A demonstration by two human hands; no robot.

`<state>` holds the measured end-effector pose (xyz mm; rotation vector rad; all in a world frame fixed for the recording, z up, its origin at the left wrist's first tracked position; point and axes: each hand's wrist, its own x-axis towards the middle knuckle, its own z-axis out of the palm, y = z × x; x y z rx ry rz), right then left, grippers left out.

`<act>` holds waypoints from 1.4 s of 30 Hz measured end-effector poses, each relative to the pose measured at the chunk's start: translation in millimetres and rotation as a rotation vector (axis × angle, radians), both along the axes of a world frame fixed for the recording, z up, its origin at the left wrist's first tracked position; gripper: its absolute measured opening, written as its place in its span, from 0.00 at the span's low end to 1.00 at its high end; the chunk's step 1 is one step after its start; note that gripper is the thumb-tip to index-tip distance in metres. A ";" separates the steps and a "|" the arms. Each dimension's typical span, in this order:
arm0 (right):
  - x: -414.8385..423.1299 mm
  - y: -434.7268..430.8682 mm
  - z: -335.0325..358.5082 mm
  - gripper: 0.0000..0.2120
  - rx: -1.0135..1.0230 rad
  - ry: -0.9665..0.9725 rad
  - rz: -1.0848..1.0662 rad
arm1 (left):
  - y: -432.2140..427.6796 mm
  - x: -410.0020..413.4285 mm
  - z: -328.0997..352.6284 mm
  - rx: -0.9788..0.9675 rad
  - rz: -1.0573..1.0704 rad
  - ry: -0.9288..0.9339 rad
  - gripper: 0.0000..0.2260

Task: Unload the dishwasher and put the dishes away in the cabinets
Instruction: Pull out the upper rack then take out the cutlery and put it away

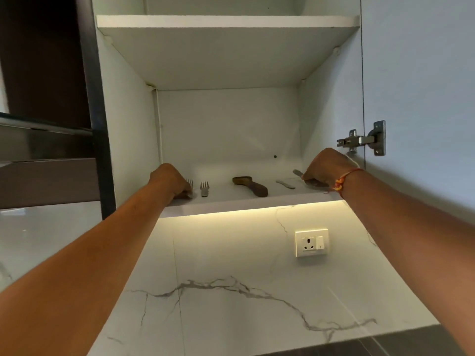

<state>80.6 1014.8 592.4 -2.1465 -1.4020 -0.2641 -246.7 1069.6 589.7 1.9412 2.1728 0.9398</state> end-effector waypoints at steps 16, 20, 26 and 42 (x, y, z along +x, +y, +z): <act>3.4 35.3 -10.6 0.22 -0.011 -0.054 0.033 | 20.6 -1.1 -7.8 0.095 -0.037 0.174 0.17; -4.7 17.9 -15.5 0.19 0.102 -0.030 0.019 | 13.4 -1.8 -10.8 0.163 -0.041 0.177 0.16; -24.4 -41.5 -27.2 0.17 0.372 -0.017 0.019 | -26.6 5.7 -20.9 0.701 -0.287 -0.054 0.13; -10.5 -348.1 -88.9 0.40 0.439 -0.629 -0.745 | -233.9 111.4 -87.4 1.138 -0.885 0.535 0.32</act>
